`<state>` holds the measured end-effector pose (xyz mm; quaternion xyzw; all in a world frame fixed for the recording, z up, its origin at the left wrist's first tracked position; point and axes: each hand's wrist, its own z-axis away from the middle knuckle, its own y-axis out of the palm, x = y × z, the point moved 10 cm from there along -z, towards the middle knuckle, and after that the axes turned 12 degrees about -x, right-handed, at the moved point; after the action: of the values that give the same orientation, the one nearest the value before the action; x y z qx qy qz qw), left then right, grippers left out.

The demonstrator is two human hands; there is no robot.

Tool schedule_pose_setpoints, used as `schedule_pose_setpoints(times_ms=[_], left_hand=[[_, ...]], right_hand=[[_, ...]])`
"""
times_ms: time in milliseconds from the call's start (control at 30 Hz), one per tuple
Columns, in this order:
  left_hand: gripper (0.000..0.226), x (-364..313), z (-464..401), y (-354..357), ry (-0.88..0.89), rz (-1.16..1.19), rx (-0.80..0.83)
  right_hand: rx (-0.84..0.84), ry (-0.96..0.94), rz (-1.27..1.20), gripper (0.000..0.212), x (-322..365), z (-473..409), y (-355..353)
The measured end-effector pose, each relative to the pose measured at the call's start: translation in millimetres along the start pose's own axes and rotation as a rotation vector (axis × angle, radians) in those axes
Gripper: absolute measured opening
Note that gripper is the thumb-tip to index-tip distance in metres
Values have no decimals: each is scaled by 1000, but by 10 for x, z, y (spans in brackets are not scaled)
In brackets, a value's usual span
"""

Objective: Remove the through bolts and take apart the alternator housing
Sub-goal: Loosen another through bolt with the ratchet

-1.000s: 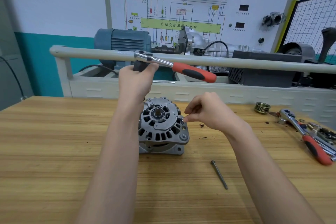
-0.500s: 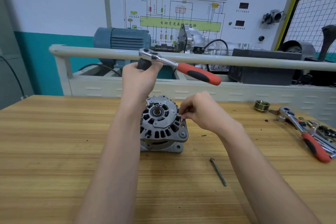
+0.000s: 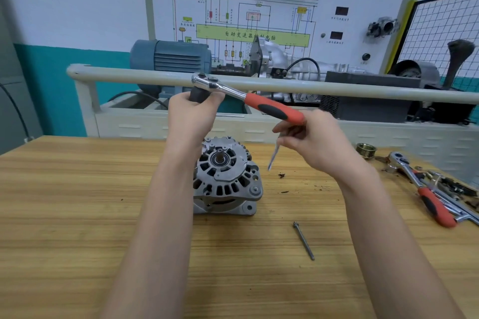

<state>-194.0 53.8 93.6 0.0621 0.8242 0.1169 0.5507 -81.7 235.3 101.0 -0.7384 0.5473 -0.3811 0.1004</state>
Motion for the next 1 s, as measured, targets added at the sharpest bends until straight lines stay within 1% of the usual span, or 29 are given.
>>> schedule_pose_setpoints(times_ms=[67, 133, 267, 333, 367, 433, 467, 533, 667, 700, 767, 833, 933, 1000], left_hand=[[39, -14, 22, -29, 11, -20, 6], [39, -24, 59, -70, 23, -33, 2], [41, -58, 144, -143, 64, -55, -8], [41, -68, 179, -165, 71, -57, -4], [41, -57, 196, -184, 70, -54, -7], [40, -25, 249, -227, 73, -40, -13], [41, -16, 280, -250, 83, -31, -14], [45, -26, 313, -301, 119, -20, -25], [45, -100, 270, -382, 167, -43, -45], [45, -116, 253, -389, 167, -47, -44], [47, -151, 211, -402, 168, -58, -51], [49, -180, 154, -412, 154, -68, -71], [47, -168, 72, -403, 119, -46, -81], [44, -140, 46, -406, 99, -26, -85]], right_hand=[[58, 50, 54, 20, -201, 121, 124], [75, 92, 113, 17, -444, 305, 189], [-17, 225, 156, 10, -979, 791, 124], [-9, 299, 186, 8, -1183, 1013, 105], [30, 336, 206, 11, -1261, 1100, 120], [140, 367, 239, 24, -1343, 1213, 197], [195, 371, 246, 26, -1352, 1253, 241], [280, 387, 257, 23, -1359, 1313, 311], [378, 409, 244, 17, -1381, 1377, 376], [388, 409, 235, 17, -1367, 1383, 392], [405, 407, 237, 28, -1334, 1396, 467], [368, 420, 249, 32, -1324, 1377, 553], [222, 489, 214, 29, -1371, 1293, 603], [185, 532, 205, 30, -1418, 1240, 658]])
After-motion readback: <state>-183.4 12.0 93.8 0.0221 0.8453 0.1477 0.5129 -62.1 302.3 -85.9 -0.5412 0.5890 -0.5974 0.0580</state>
